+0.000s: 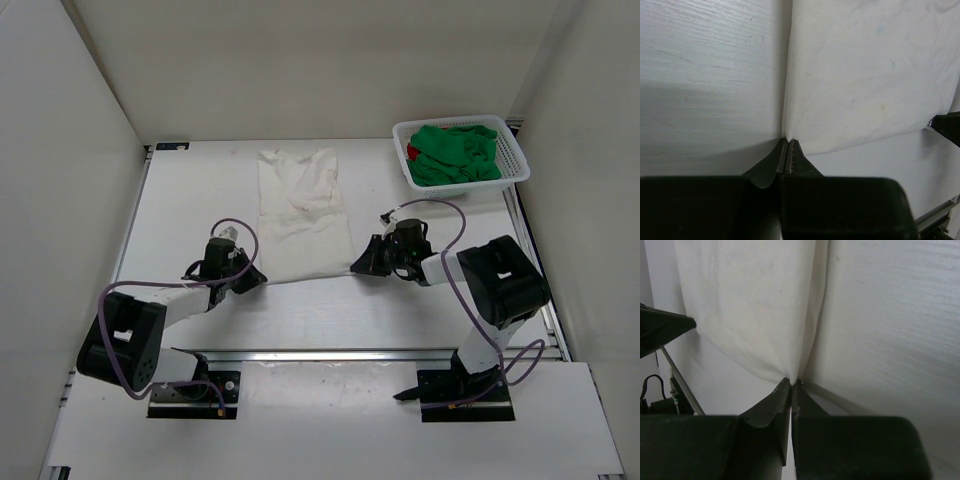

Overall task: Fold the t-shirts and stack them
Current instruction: Grab one side of the 2/3 rectangular tshirt with both arms, then fold the long partially folded tshirt into a neat square

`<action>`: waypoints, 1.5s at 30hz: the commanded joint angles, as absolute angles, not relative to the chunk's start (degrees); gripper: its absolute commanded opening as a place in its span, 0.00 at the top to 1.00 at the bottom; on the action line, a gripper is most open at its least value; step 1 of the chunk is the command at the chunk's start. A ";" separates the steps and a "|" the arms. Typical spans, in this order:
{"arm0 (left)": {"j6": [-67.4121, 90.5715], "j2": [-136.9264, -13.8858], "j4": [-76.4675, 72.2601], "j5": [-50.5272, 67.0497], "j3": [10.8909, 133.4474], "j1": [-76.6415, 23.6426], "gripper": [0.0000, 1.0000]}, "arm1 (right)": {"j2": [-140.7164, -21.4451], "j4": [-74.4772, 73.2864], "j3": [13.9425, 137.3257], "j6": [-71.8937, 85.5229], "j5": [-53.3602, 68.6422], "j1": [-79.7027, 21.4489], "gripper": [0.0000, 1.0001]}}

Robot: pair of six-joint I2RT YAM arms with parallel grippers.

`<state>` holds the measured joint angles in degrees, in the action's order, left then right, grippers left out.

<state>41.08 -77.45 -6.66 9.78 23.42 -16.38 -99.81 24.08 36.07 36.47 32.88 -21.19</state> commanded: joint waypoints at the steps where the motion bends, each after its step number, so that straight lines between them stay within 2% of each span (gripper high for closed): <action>1: 39.29 -75.59 -2.90 7.83 23.56 -17.22 1.00 | -95.29 24.61 34.90 35.60 31.38 -22.32 1.00; 8: 37.62 -63.03 5.07 8.53 17.67 -18.54 1.00 | -83.95 19.52 24.72 35.07 25.33 -30.21 1.00; 11: 38.32 -52.76 15.01 6.34 15.03 -21.87 1.00 | -75.87 14.86 18.03 36.99 20.49 -37.51 1.00; 14: 43.31 -36.01 29.66 4.65 12.93 -28.73 1.00 | -63.24 4.87 12.85 41.21 16.35 -45.77 1.00; 18: 47.29 -23.31 38.84 11.58 13.00 -26.99 1.00 | -47.59 -6.31 13.00 43.07 15.74 -44.57 1.00; 20: 46.59 -23.20 40.43 13.44 15.10 -24.53 1.00 | -45.89 -11.14 18.77 39.48 17.22 -40.46 1.00; 26: 41.23 -39.16 32.19 12.65 31.78 -24.08 1.00 | -54.73 -13.19 34.42 30.51 20.73 -33.24 1.00; 29: 38.42 -49.09 27.44 11.96 39.79 -22.59 1.00 | -60.45 -9.16 38.48 30.06 24.51 -27.88 1.00; 36: 36.12 -70.19 17.59 7.30 52.27 -22.41 1.00 | -72.23 -4.49 45.61 28.56 24.52 -19.35 1.00; 45: 35.07 -93.48 14.33 2.29 69.59 -21.36 1.00 | -86.64 0.95 55.35 27.52 24.96 -11.87 1.00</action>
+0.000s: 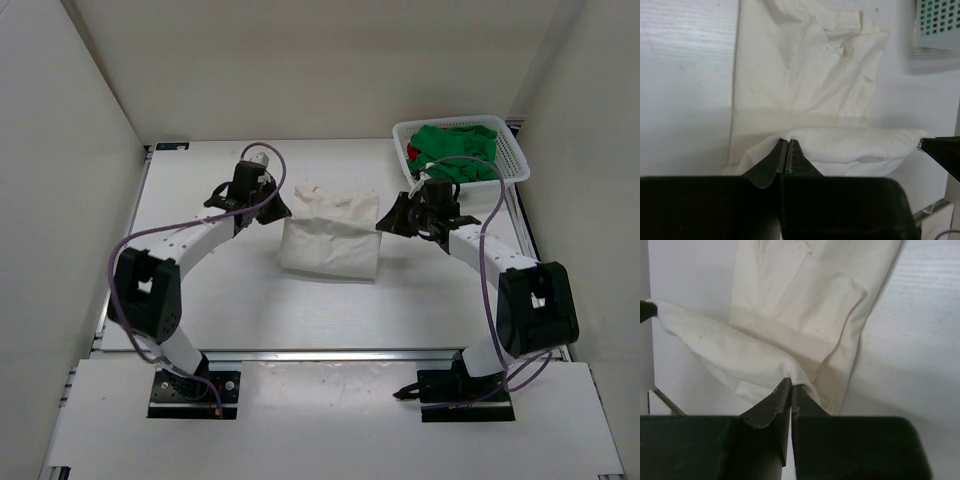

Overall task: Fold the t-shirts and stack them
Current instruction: Fold the long partially folded tshirt into a neat square

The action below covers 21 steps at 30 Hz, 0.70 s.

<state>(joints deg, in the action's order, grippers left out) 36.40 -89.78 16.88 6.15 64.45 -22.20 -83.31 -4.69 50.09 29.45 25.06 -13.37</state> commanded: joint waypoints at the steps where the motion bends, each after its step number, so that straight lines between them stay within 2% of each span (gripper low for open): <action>1: 34.98 -96.30 14.07 2.46 71.78 -20.92 1.00 | -89.18 0.88 56.68 27.07 25.57 -11.43 1.00; 9: 36.56 -113.18 12.40 0.09 87.61 -18.64 1.00 | -109.13 0.62 76.88 26.19 28.03 -7.04 1.00; 15: 40.51 -125.92 12.46 1.23 100.43 -16.18 0.98 | -126.35 -8.94 101.47 24.00 28.56 -7.29 0.99; 16: 40.95 -128.04 13.70 1.75 102.98 -16.17 0.96 | -129.26 -9.83 104.30 23.91 29.43 -7.38 0.96; 18: 41.39 -129.54 13.80 2.63 106.07 -15.21 0.79 | -132.69 -15.27 112.81 21.99 27.96 -8.08 0.88; 19: 41.22 -129.72 13.02 3.07 106.52 -14.94 0.61 | -132.98 -16.51 115.37 21.19 27.34 -8.87 0.80; 20: 41.66 -129.29 12.66 4.12 106.96 -14.42 0.54 | -133.07 -17.05 116.01 20.75 27.16 -8.96 0.77; 21: 41.66 -127.72 10.92 4.91 105.74 -13.81 0.42 | -131.76 -17.57 116.97 20.57 27.33 -9.14 0.72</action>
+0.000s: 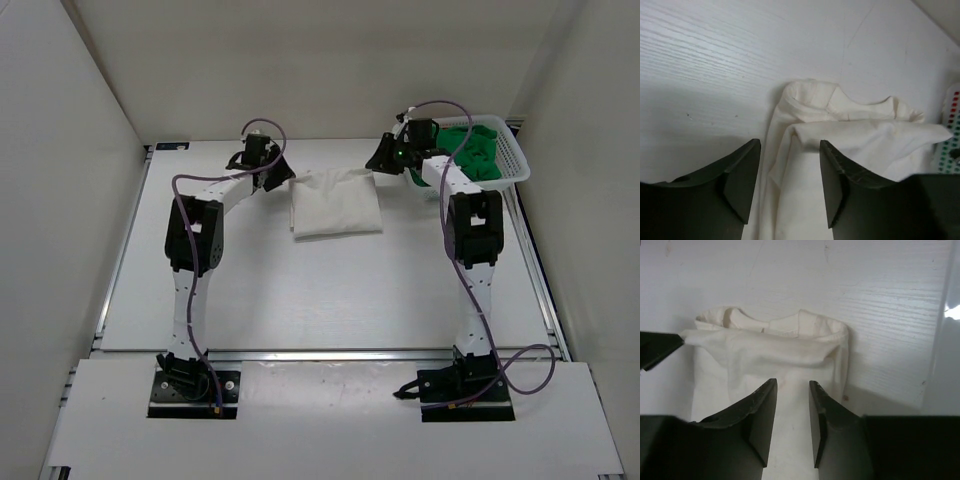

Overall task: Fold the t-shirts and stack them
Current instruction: Fold the long partially folded tshirt into a neat square, then put the neatly folded tshirt into the corner of the board with the left arm

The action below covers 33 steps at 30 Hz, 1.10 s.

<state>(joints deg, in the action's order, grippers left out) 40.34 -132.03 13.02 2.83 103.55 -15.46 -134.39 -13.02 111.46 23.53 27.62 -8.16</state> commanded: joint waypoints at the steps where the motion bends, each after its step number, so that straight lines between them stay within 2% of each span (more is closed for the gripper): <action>1: 41.66 -125.62 9.59 5.01 103.82 -13.02 0.36 | -130.27 -17.67 117.07 20.13 27.25 -9.40 0.68; 2: 41.75 -124.73 8.62 4.66 102.23 -12.83 0.29 | -129.12 -17.67 116.37 20.21 27.33 -9.23 0.66; 4: 41.84 -119.03 4.68 5.36 94.70 -11.78 0.24 | -123.34 -16.62 114.27 19.69 27.16 -9.40 0.61; 9: 38.33 -111.10 2.02 5.62 81.31 -14.14 0.24 | -110.15 -12.23 101.72 21.00 27.68 -9.58 0.58; 13: 39.37 -109.33 -6.48 12.20 69.28 -16.17 0.22 | -98.91 -5.64 88.36 24.08 28.12 -10.72 0.54; 16: 39.20 -112.75 -6.51 15.28 69.69 -16.87 0.21 | -93.80 -2.82 80.89 24.43 28.03 -13.35 0.53; 19: 37.18 -117.24 -2.91 13.02 74.61 -17.58 0.23 | -89.92 -0.53 73.85 26.01 28.56 -14.59 0.53; 20: 37.35 -119.42 -2.12 12.66 76.19 -17.84 0.33 | -88.52 1.91 71.83 26.71 29.61 -14.85 0.53; 24: 39.72 -126.19 -2.82 14.23 82.77 -17.67 0.62 | -83.51 6.49 63.82 27.25 30.49 -18.44 0.52; 27: 40.51 -129.72 -0.89 14.94 89.53 -18.54 0.92 | -79.47 8.17 55.66 27.33 30.06 -21.52 0.53; 29: 41.30 -131.21 0.00 15.11 93.84 -18.02 0.99 | -77.27 8.52 52.32 26.81 29.88 -22.67 0.54; 33: 43.25 -128.77 1.40 16.08 97.20 -10.66 1.00 | -74.10 6.60 46.77 26.71 30.58 -21.45 0.53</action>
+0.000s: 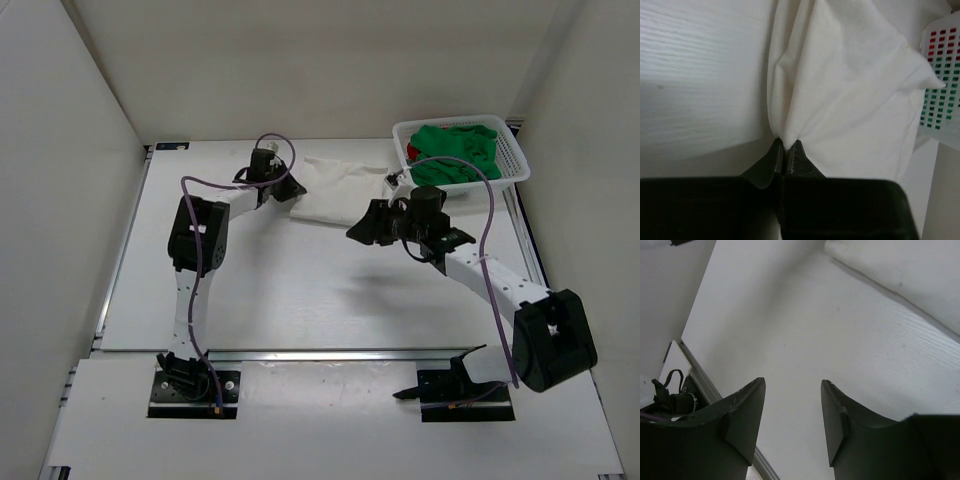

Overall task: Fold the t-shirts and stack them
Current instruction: Put the neatly folded tshirt into the corner of the board with the left arm

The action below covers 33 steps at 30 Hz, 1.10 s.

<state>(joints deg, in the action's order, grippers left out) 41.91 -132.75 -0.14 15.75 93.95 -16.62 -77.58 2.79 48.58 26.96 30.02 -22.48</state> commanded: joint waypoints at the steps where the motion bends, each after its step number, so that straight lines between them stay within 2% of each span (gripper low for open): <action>1: 42.81 -127.19 2.97 14.34 97.64 -9.16 1.00 | -73.48 7.37 45.63 26.81 30.85 -21.79 0.53; 5: 42.18 -121.82 3.26 12.48 94.58 1.90 1.00 | -73.83 8.97 42.28 27.95 31.81 -23.98 0.53; 7: 42.89 -117.88 0.72 11.87 88.89 7.36 1.00 | -75.75 9.75 42.63 28.73 33.30 -25.66 0.54; 13: 44.38 -108.65 -4.13 4.76 74.29 15.99 1.00 | -76.11 10.28 41.22 28.83 36.12 -30.58 0.54; 14: 44.91 -108.11 -3.35 0.66 73.48 16.69 1.00 | -76.20 10.63 40.61 29.61 36.56 -31.37 0.54; 15: 45.35 -106.37 -3.34 -1.12 71.21 17.48 0.99 | -76.29 11.24 40.52 29.71 37.43 -31.99 0.54; 19: 48.24 -104.23 -8.95 -1.58 63.38 19.51 0.82 | -76.81 11.78 40.60 30.59 38.93 -34.63 0.54; 21: 49.21 -106.51 -8.18 0.86 64.59 19.77 0.79 | -76.73 11.87 40.78 30.59 39.11 -35.24 0.54; 28: 49.49 -114.69 -2.56 2.82 73.29 21.18 0.81 | -75.06 10.20 40.61 30.06 38.50 -34.72 0.54; 33: 45.36 -123.20 7.89 2.89 89.00 21.27 0.77 | -74.45 8.79 41.31 29.45 37.97 -33.40 0.54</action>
